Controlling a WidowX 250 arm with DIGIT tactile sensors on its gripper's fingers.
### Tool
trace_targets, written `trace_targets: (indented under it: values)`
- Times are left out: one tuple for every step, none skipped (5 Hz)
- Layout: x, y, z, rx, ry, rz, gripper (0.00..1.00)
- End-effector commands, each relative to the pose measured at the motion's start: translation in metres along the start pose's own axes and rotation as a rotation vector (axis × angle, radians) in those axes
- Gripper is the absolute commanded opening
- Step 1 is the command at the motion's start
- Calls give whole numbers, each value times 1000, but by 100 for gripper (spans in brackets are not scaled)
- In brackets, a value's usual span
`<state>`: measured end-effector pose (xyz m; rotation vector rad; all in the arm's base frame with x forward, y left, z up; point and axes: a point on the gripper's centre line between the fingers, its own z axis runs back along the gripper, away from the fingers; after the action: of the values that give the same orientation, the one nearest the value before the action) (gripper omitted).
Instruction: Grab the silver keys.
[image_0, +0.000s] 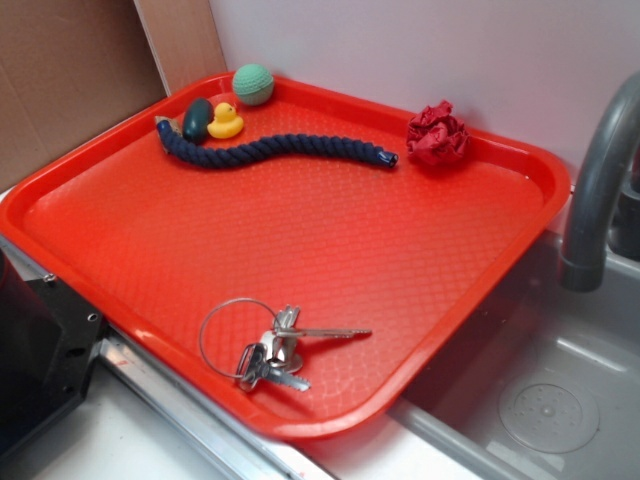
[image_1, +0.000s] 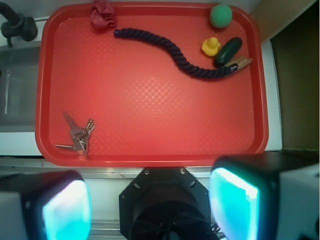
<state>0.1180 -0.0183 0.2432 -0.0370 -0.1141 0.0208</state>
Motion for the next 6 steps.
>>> trace_targets:
  values:
    - [0,0,0,0,0,0,100]
    - [21,-49,-48,-122,4,-98,100]
    - [24,-92,-75,-248,19,-174,100]
    - [15,-131,-102,-386,29,-296,100]
    - [-5,-143,-121,-266,106,-461,100]
    - [-14,-129,-126,-212,93,-539,100]
